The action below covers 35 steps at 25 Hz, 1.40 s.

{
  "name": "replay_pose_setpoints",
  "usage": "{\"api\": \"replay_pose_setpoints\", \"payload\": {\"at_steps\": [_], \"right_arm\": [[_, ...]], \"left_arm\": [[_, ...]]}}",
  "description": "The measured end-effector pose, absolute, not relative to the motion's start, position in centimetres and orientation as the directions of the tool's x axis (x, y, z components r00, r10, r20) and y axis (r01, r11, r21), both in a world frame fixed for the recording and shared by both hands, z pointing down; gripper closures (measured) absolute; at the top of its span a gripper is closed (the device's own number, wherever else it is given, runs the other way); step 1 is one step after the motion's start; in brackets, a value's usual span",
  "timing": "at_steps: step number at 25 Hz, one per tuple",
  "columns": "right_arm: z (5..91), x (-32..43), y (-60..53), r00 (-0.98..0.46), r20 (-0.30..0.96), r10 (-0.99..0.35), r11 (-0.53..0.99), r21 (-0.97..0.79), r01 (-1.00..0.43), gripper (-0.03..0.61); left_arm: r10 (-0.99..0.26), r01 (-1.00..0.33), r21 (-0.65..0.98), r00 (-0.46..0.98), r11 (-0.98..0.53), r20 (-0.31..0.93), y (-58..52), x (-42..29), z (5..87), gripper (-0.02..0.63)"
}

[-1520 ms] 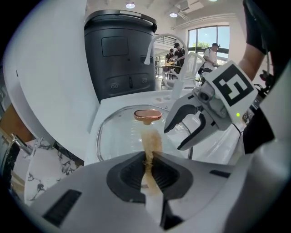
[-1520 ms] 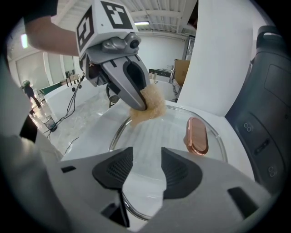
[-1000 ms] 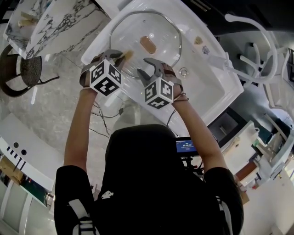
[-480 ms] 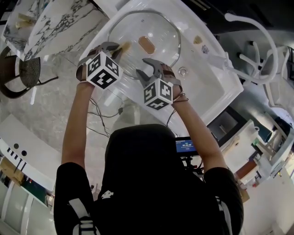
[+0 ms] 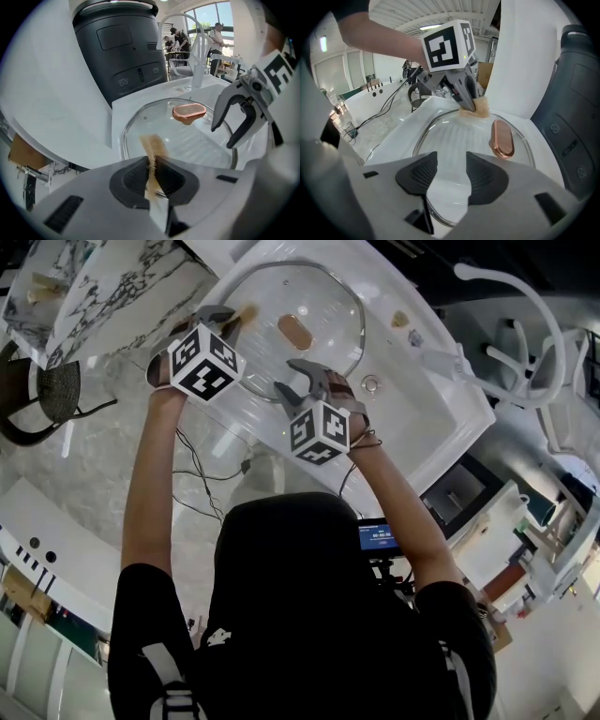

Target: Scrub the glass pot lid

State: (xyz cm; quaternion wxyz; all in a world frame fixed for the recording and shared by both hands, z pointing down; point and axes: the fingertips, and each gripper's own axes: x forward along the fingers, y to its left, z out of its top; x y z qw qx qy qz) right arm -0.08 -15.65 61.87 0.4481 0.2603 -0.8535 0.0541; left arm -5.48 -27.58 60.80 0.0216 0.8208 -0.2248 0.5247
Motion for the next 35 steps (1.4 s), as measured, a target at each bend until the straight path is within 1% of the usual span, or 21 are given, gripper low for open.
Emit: {"api": "replay_pose_setpoints", "payload": {"at_steps": [6,15,35], "right_arm": [[61.8,0.0,-15.7,-0.461,0.794,-0.397,0.857,0.14,-0.496,0.4],[61.8,0.0,-15.7,-0.461,0.795,-0.394,0.858,0.138,-0.494,0.4],[61.9,0.0,-15.7,-0.462,0.797,-0.389,0.861,0.137,-0.489,0.4]], "left_arm": [[-0.367,-0.369,-0.235,0.343,-0.899,0.865,-28.0,-5.1,60.7,0.592],[-0.366,-0.369,-0.229,0.359,-0.901,0.859,-26.9,-5.1,60.7,0.592],[-0.337,-0.34,-0.212,0.365,-0.916,0.868,-20.2,-5.3,61.5,0.592]]}}
